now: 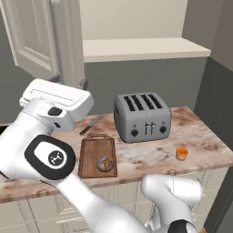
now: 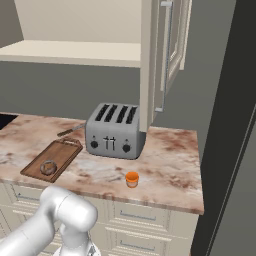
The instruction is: Pick the bread, place it on the cutting board, pick the jam, place it on the counter, and close the cabinet.
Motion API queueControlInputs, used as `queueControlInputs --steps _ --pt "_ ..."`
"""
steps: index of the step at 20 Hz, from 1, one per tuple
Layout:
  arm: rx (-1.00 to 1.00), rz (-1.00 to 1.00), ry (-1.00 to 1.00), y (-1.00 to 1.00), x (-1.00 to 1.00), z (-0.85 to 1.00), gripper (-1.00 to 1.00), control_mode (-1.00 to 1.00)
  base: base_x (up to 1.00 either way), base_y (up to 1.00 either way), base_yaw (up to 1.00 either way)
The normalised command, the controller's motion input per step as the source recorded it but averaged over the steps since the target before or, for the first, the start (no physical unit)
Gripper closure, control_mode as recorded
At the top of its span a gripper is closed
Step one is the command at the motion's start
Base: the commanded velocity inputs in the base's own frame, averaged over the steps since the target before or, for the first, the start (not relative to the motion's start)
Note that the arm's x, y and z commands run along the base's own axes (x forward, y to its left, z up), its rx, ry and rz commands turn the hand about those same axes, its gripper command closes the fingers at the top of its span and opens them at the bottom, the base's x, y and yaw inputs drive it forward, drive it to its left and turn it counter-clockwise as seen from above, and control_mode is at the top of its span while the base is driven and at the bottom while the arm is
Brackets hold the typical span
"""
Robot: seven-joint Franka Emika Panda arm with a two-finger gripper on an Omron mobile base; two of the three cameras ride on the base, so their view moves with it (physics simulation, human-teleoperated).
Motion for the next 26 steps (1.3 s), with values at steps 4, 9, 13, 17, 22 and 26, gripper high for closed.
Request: queueControlInputs --steps 4,9,13,17,22,26 --pt "0.0 -0.02 0.0 -0.26 0.32 0.01 -1.0 -1.0 0.0 0.0 0.0" --pt "0.0 -0.01 0.0 -0.29 0.33 0.02 -1.0 -1.0 0.0 0.0 0.0" --pt "0.0 0.0 0.0 -0.28 0.36 0.0 -1.0 -1.0 0.0 0.0 0.0" --pt "0.0 0.0 0.0 -0.3 0.47 0.01 -1.0 -1.0 0.0 0.0 0.0" --pt "0.0 0.0 0.0 -0.3 0.45 0.0 -1.0 -1.0 0.0 0.0 0.0" --pt "0.0 0.03 0.0 -0.26 0.55 0.0 -1.0 -1.0 0.0 0.0 0.0"
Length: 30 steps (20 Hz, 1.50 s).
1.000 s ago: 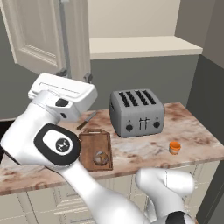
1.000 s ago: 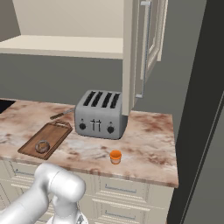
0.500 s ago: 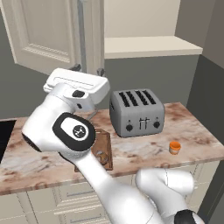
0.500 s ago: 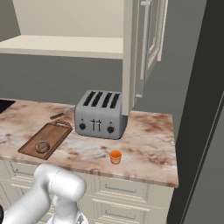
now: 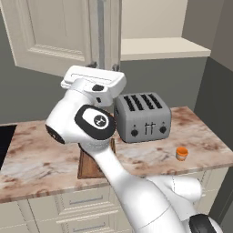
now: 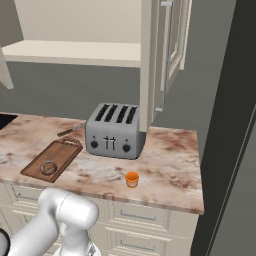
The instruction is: Pick the bread, place it on the cutting board, pick the jam, place it on the counter, and close the cabinet.
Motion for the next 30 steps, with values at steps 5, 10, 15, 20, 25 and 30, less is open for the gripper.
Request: queueControlInputs --steps 5,10,15,20,25,30 --pt "0.0 0.07 0.01 -0.25 0.53 0.0 -1.0 -1.0 0.0 0.0 0.0" --pt "0.0 0.09 0.01 -0.26 0.42 0.0 -1.0 -1.0 0.0 0.0 0.0" --pt "0.0 0.1 0.02 -0.26 0.32 0.0 -1.0 -1.0 0.0 0.0 0.0" --pt "0.0 0.09 0.02 -0.15 0.35 0.0 -1.0 -1.0 0.0 0.0 0.0" --pt "0.0 0.09 0.02 -0.15 0.35 0.0 -1.0 -1.0 0.0 0.0 0.0" --pt "0.0 0.08 0.02 -0.08 0.3 0.0 -1.0 -1.0 0.0 0.0 0.0"
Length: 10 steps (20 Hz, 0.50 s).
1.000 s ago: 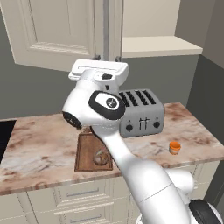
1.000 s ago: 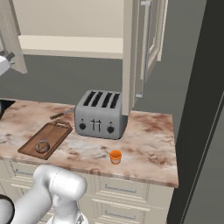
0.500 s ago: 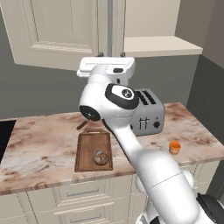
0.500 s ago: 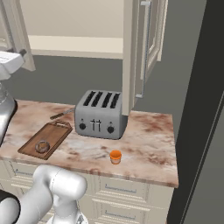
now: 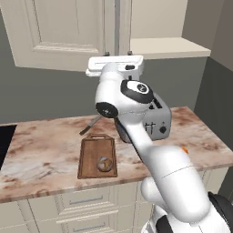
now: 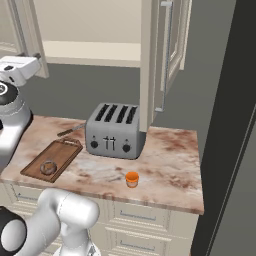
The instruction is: Pick the bread, place it on the cutting board, pick the jam, place it on the counter, and close the cabinet.
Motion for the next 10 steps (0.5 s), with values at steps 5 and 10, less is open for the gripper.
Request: queueControlInputs --steps 5,10 --pt "0.0 0.04 0.0 -0.02 0.31 0.0 -1.0 -1.0 0.0 0.0 0.0" --pt "0.0 0.04 0.0 -0.01 0.31 0.0 -1.0 -1.0 0.0 0.0 0.0"
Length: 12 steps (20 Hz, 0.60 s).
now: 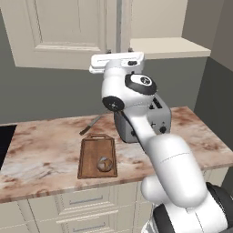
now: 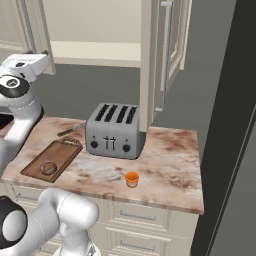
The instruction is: Pick the bread, place it on the cutting board, pick the jam, place it on the counter, and close the cabinet.
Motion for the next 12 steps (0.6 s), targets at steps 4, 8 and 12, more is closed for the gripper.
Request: queueControlInputs --steps 4,8,12 --pt "0.0 0.04 0.0 -0.03 0.38 0.0 -1.0 -1.0 0.0 0.0 0.0" --pt "0.0 0.03 0.0 -0.06 0.39 0.0 -1.0 -1.0 0.0 0.0 0.0" --pt "0.0 0.04 0.0 -0.03 0.34 0.0 -1.0 -1.0 0.0 0.0 0.0"
